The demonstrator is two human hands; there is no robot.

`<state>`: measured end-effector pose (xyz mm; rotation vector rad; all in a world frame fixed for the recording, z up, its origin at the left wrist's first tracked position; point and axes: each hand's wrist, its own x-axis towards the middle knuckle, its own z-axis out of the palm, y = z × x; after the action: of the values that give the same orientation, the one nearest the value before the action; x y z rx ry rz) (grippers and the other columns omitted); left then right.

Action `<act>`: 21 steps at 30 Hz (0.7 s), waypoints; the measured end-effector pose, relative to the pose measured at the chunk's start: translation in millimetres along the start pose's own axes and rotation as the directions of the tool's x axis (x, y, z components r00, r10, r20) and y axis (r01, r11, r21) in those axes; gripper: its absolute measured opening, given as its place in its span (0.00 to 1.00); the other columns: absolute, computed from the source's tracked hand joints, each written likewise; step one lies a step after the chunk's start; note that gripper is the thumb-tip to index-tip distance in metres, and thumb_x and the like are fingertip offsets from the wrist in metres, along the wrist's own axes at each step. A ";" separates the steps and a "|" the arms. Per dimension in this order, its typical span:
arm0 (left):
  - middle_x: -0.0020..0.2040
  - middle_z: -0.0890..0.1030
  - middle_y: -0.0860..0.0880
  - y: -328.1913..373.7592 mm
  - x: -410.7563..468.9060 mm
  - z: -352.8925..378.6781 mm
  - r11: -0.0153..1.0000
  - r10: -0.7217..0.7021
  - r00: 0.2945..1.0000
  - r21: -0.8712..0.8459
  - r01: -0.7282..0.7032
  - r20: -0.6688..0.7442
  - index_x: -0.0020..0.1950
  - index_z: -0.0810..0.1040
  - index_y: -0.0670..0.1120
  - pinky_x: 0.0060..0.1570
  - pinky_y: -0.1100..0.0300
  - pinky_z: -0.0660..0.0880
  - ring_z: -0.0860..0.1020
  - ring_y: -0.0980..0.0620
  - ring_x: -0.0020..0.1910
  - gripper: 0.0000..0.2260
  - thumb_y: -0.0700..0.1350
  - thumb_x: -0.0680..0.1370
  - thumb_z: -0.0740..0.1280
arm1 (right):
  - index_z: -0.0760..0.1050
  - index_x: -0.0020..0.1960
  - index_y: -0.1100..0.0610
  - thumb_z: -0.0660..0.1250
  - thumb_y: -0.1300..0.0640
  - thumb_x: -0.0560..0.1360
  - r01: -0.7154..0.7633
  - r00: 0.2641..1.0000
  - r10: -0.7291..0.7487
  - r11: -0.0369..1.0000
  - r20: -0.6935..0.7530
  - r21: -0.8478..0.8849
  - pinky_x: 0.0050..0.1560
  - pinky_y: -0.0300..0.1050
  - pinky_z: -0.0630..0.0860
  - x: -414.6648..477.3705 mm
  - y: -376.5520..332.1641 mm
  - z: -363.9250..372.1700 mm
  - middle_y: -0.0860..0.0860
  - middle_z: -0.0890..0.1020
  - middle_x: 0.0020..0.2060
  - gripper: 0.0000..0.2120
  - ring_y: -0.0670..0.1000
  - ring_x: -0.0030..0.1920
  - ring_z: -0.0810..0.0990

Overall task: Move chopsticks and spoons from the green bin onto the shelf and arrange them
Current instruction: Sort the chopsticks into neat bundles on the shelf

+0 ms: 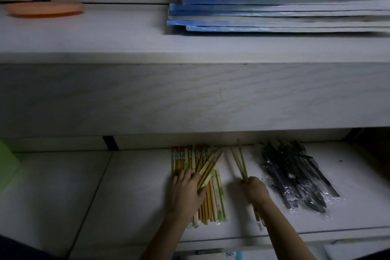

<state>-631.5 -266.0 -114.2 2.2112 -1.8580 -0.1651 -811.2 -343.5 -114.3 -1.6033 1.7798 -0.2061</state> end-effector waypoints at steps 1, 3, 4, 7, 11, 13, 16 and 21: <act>0.67 0.68 0.53 -0.6 0.7 -0.7 1.000 -0.002 1.000 0.018 0.002 0.002 0.70 0.66 0.53 0.68 0.58 0.61 0.64 0.53 0.67 0.20 0.58 0.79 0.54 | 0.74 0.48 0.59 0.62 0.53 0.77 0.014 1.000 -0.014 1.000 0.000 0.025 0.44 0.47 0.72 -1.0 -0.4 0.4 0.56 0.76 0.39 0.08 0.54 0.41 0.74; 0.68 0.68 0.52 -1.7 1.6 -2.0 0.999 -0.011 1.000 0.037 0.011 0.000 0.70 0.67 0.52 0.68 0.57 0.61 0.64 0.52 0.67 0.21 0.58 0.79 0.54 | 0.76 0.51 0.60 0.65 0.51 0.76 0.044 0.999 -0.044 0.996 -0.001 0.071 0.39 0.44 0.71 -6.6 -4.7 3.2 0.54 0.77 0.37 0.12 0.53 0.39 0.75; 0.68 0.67 0.52 -1.5 2.0 -2.7 0.999 -0.013 1.000 0.043 0.013 0.002 0.70 0.67 0.52 0.68 0.57 0.61 0.64 0.52 0.68 0.21 0.58 0.80 0.53 | 0.77 0.50 0.60 0.66 0.49 0.75 0.057 0.998 -0.058 0.996 0.005 0.074 0.37 0.42 0.71 -10.0 -8.0 6.4 0.52 0.78 0.36 0.14 0.52 0.38 0.76; 0.68 0.68 0.51 -0.7 3.2 -3.7 0.999 -0.024 1.000 0.042 0.024 0.004 0.68 0.68 0.51 0.67 0.57 0.62 0.64 0.52 0.67 0.20 0.57 0.80 0.52 | 0.78 0.45 0.57 0.69 0.43 0.70 0.086 0.996 -0.087 0.995 0.022 0.049 0.40 0.43 0.79 -19.9 -16.7 21.2 0.51 0.82 0.37 0.17 0.49 0.36 0.80; 0.64 0.72 0.52 -2.1 6.2 -5.1 0.997 -0.074 0.997 0.017 0.074 -0.009 0.65 0.72 0.51 0.64 0.58 0.66 0.67 0.53 0.64 0.16 0.53 0.81 0.52 | 0.74 0.43 0.54 0.70 0.45 0.70 0.110 0.993 -0.111 0.994 -0.050 -0.023 0.45 0.46 0.80 -30.5 -24.8 32.5 0.50 0.81 0.40 0.13 0.50 0.42 0.81; 0.62 0.73 0.52 -2.5 6.7 -6.7 0.995 -0.101 0.995 -0.020 0.101 -0.014 0.63 0.73 0.52 0.62 0.60 0.67 0.69 0.53 0.62 0.14 0.51 0.81 0.55 | 0.71 0.39 0.52 0.69 0.48 0.71 0.110 0.993 -0.113 0.993 -0.043 -0.052 0.41 0.41 0.78 -31.9 -28.2 30.3 0.49 0.79 0.38 0.10 0.49 0.40 0.79; 0.55 0.77 0.51 -2.5 10.2 -8.8 0.987 -0.145 0.989 -0.066 0.146 0.024 0.55 0.77 0.50 0.51 0.63 0.69 0.73 0.55 0.54 0.10 0.50 0.79 0.59 | 0.69 0.36 0.51 0.68 0.49 0.71 0.084 0.996 -0.085 0.991 0.000 -0.106 0.39 0.39 0.77 -29.6 -33.6 25.9 0.48 0.77 0.36 0.11 0.48 0.39 0.79; 0.46 0.79 0.48 0.1 17.1 -15.0 0.976 -0.159 0.977 -0.127 0.178 0.142 0.49 0.78 0.46 0.36 0.67 0.67 0.73 0.56 0.40 0.10 0.48 0.79 0.59 | 0.73 0.44 0.54 0.67 0.42 0.70 0.056 0.998 -0.049 0.972 0.040 -0.228 0.45 0.42 0.78 -22.3 -42.7 18.8 0.50 0.77 0.41 0.15 0.50 0.44 0.79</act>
<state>-624.8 -281.0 -98.5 2.3081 -1.6623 -0.4675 -766.4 -325.8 -95.2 -1.8056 1.7886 0.0032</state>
